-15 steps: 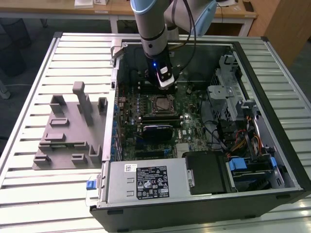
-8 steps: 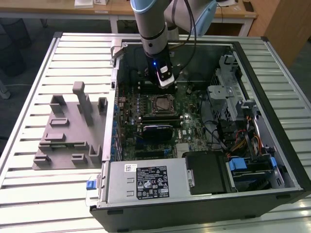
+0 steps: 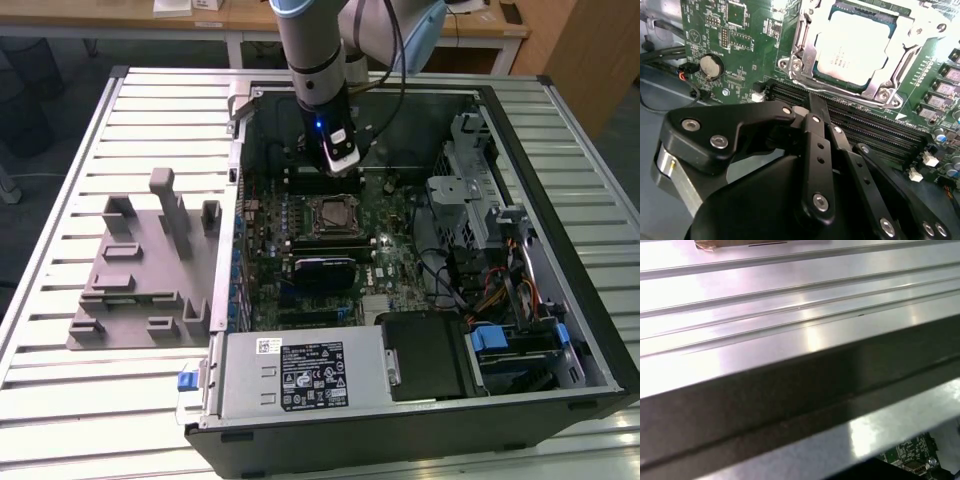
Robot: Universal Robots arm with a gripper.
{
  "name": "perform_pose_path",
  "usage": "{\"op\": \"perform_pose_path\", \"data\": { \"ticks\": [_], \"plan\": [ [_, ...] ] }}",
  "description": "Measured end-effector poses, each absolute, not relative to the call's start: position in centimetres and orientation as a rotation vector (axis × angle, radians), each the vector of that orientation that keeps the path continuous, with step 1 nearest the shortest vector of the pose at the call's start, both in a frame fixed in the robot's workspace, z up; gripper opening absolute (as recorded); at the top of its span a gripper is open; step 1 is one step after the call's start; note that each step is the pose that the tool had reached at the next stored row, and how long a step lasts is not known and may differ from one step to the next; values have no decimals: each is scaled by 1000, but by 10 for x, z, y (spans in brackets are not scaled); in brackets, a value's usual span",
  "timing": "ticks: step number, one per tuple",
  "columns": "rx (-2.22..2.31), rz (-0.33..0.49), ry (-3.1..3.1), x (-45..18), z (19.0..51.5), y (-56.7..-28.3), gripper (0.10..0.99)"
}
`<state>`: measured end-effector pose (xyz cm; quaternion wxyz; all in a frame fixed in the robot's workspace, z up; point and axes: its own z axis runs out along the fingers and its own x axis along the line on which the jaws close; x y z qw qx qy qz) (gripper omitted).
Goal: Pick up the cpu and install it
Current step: 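Install the first cpu locking lever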
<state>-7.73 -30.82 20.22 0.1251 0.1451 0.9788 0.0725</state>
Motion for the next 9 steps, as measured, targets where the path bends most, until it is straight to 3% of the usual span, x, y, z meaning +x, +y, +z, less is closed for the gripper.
{"op": "perform_pose_path", "data": {
  "ticks": [5, 9],
  "plan": [
    [423, 209, 2854, -77, 202, -308, 106],
    [423, 162, 2879, -74, 202, -308, 106]
  ]
}}
